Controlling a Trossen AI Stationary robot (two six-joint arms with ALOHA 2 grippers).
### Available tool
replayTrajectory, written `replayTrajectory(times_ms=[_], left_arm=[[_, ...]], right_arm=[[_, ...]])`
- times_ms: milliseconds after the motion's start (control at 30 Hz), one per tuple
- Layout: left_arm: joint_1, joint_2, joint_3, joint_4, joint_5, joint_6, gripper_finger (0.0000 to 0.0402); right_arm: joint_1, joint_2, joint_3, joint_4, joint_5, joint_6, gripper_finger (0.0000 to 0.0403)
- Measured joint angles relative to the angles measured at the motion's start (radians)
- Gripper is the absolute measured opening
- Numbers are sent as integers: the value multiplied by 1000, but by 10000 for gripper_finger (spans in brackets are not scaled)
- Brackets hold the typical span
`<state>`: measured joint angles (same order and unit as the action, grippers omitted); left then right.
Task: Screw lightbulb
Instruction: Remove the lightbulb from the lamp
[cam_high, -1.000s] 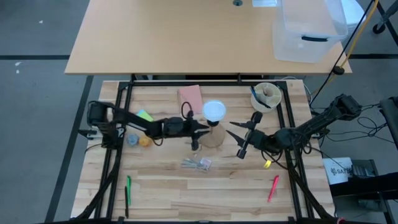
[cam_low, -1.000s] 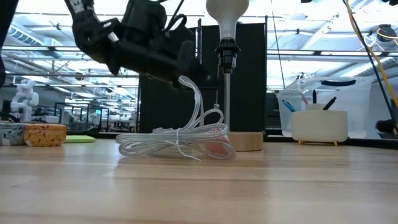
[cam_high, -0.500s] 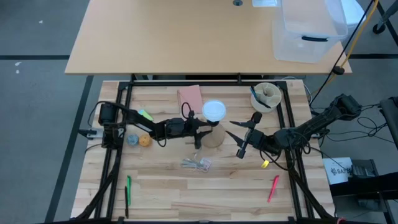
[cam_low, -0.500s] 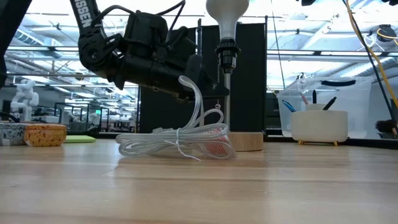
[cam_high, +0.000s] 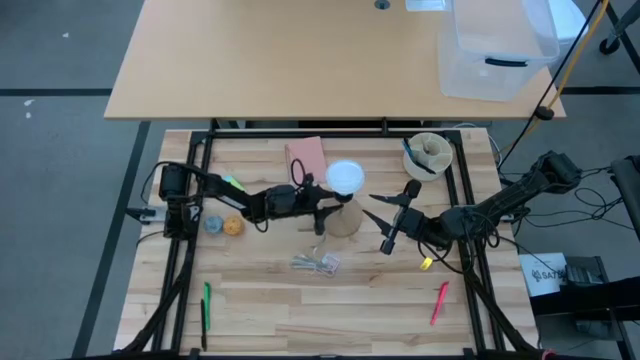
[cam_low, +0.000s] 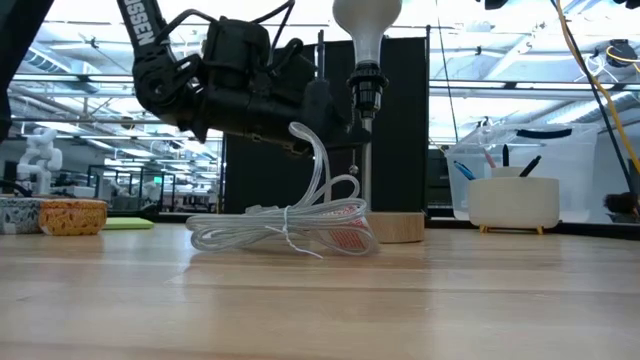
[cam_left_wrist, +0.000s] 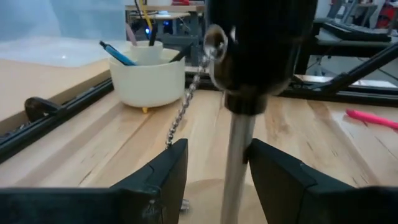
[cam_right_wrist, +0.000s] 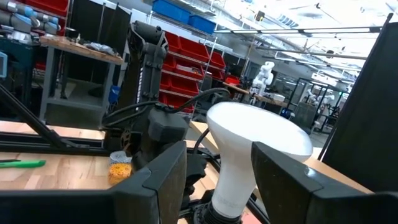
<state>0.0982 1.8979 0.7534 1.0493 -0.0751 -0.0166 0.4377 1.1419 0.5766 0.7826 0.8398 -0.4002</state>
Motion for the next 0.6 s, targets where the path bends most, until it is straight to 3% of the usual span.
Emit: replayTrajectory(times_ms=[167, 400, 600], left_arm=[[0, 76, 72, 0, 60, -2, 172], [0, 177, 136, 13, 57, -43, 167], [-1, 178, 135, 19, 39, -35, 85]], right_arm=[[0, 0, 0, 0, 1, 11, 174], [0, 0, 0, -47, 5, 73, 173], [-3, 23, 0, -62, 51, 157, 173]])
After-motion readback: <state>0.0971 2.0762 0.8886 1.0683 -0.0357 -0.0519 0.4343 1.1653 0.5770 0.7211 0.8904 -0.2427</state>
